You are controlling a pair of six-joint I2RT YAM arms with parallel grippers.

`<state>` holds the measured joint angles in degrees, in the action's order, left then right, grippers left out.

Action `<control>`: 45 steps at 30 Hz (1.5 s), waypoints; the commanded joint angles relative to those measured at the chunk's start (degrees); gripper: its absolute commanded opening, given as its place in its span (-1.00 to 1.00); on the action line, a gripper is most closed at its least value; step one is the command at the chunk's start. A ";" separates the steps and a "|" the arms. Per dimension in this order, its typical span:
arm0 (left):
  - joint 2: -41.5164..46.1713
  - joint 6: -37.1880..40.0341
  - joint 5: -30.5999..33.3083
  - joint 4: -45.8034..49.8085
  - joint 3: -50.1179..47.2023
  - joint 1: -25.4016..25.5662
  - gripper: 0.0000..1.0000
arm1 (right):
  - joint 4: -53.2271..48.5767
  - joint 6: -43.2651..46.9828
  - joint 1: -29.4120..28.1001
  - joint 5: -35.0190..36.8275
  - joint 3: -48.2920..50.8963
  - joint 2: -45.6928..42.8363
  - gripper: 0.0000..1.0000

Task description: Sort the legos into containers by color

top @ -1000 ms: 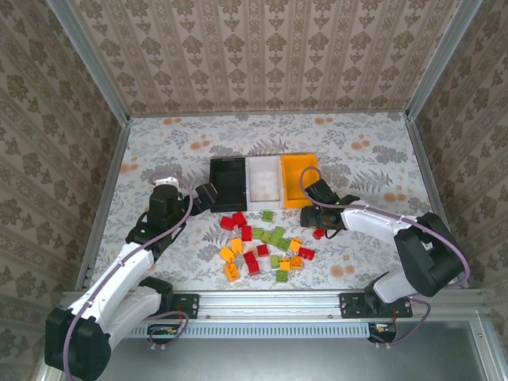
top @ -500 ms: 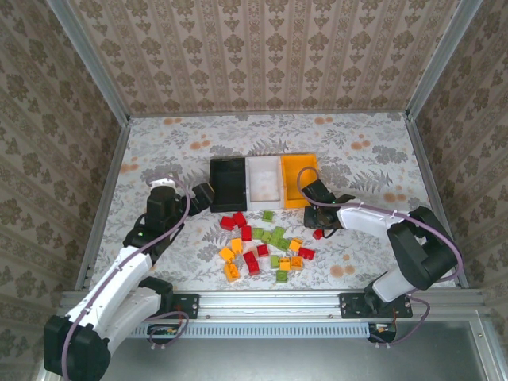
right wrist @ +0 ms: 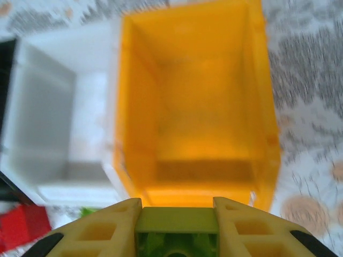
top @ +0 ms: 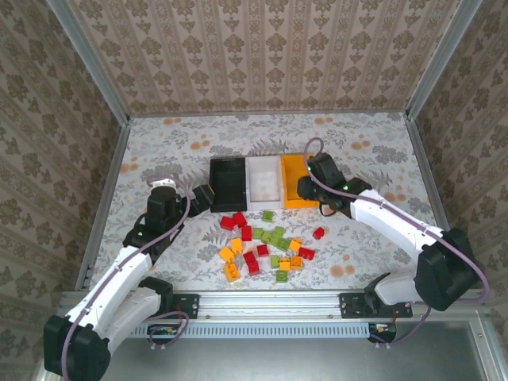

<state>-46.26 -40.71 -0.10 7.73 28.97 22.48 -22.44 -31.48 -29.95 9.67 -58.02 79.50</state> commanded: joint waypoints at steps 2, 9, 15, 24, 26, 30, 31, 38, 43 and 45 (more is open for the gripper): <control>1.04 0.73 -1.70 0.96 1.61 0.46 1.00 | -0.72 1.90 0.91 3.06 -6.31 9.11 -0.32; 1.26 1.53 -3.40 3.65 2.14 0.55 1.00 | -0.77 2.65 3.54 4.11 -15.01 19.96 -0.21; 1.86 1.70 -3.50 4.58 1.52 0.55 1.00 | -1.90 2.41 4.32 4.19 -16.97 22.54 0.20; 2.03 2.43 -4.78 5.73 2.84 0.55 1.00 | -4.36 0.78 3.62 2.21 -11.63 12.85 0.53; 2.19 2.29 -5.15 6.25 2.80 0.51 0.99 | -5.82 -0.35 2.96 1.78 -8.11 9.16 0.57; 3.20 0.26 -5.86 6.35 1.29 0.55 1.00 | -7.97 -2.90 2.05 -0.01 1.16 1.31 0.63; 3.44 -0.34 -6.04 6.25 0.82 0.59 1.00 | -9.68 -3.67 1.75 -0.82 3.69 -0.79 0.63; 4.31 -2.16 -6.25 5.27 -2.26 0.63 1.00 | -10.39 -9.87 0.19 -4.70 16.50 -5.49 0.66; 4.07 -2.56 -6.37 4.49 -3.31 0.56 1.00 | -6.13 -11.41 -0.11 -4.60 18.52 -3.10 0.65; 3.94 -2.31 -6.41 4.49 -3.23 0.64 1.00 | -5.33 -11.20 -0.12 -4.81 18.24 -1.66 0.59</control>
<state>-42.52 -42.06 -5.85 12.91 25.96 22.85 -29.93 -41.01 -29.69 5.69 -39.48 76.29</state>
